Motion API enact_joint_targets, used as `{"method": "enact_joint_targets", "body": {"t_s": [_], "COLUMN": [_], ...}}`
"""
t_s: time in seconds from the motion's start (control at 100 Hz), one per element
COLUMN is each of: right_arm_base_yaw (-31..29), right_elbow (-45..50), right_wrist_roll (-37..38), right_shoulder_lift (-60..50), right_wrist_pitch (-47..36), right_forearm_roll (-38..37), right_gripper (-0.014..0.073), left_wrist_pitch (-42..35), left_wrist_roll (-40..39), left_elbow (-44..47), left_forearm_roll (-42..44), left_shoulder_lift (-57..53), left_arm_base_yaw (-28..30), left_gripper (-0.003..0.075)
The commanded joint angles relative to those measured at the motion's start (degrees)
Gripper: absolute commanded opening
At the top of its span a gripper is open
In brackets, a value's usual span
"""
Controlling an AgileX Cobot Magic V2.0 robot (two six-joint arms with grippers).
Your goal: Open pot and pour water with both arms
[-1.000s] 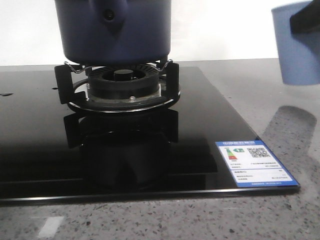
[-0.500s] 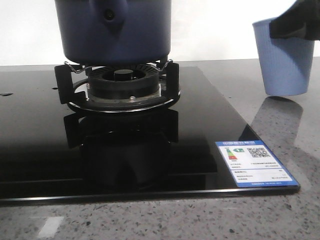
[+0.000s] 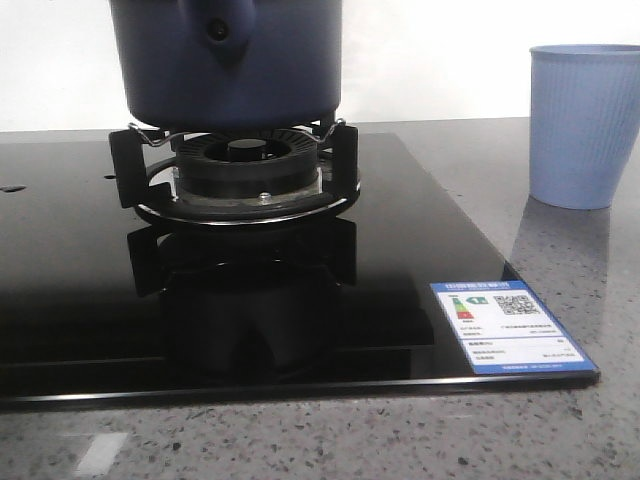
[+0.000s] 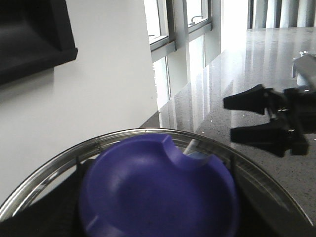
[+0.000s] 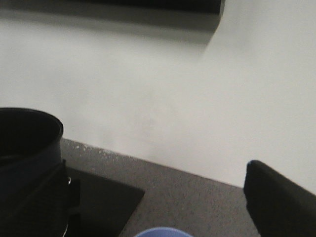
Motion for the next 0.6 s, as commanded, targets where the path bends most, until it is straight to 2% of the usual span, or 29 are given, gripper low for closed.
{"method": "enact_joint_targets", "body": {"t_s": [0.0, 0.04, 0.09, 0.14, 0.16, 0.21, 0.22, 0.42, 0.59], "right_arm_base_yaw": [-0.1, 0.0, 0.4, 0.8, 1.0, 1.4, 1.5, 1.8, 1.8], "right_elbow": [-1.5, -1.5, -1.5, -1.5, -1.5, -1.5, -1.5, -0.4, 0.4], "right_wrist_roll": [1.1, 2.2, 4.1, 6.2, 6.7, 8.3, 8.4, 9.6, 10.8], "right_shoulder_lift": [-4.0, -5.3, -6.9, -8.1, -8.6, -9.3, -9.3, -9.5, -9.5], "right_wrist_pitch": [-1.9, -1.7, -1.3, -0.9, -0.4, 0.5, 0.7, 2.7, 3.1], "right_forearm_roll": [0.9, 0.9, 0.8, 0.4, 0.3, 0.1, -0.1, -1.6, -1.8], "right_gripper": [0.0596, 0.0534, 0.0405, 0.0209, 0.0155, -0.0059, -0.0078, -0.0066, -0.0066], "left_wrist_pitch": [-2.1, -2.2, -2.2, -2.2, -2.1, -1.8, -1.8, -1.3, -1.9], "left_wrist_roll": [0.4, 0.4, 0.4, 0.4, 0.4, 0.4, 0.4, 2.5, 9.0], "left_elbow": [-1.5, -1.5, -1.5, -1.5, -1.5, -1.5, -1.5, -1.5, -1.5], "left_forearm_roll": [-8.0, -8.5, -9.1, -8.9, -8.9, -8.9, -8.9, -9.6, -10.0], "left_shoulder_lift": [2.1, 3.7, 5.6, 7.5, 8.3, 10.0, 10.3, 15.0, 16.4], "left_arm_base_yaw": [0.0, 0.0, 0.0, 0.0, 0.0, 0.0, 0.0, -0.1, -1.6], "left_gripper": [0.0293, 0.0293, 0.0293, 0.0293, 0.0293, 0.0293, 0.0293, 0.0293, 0.0293]}}
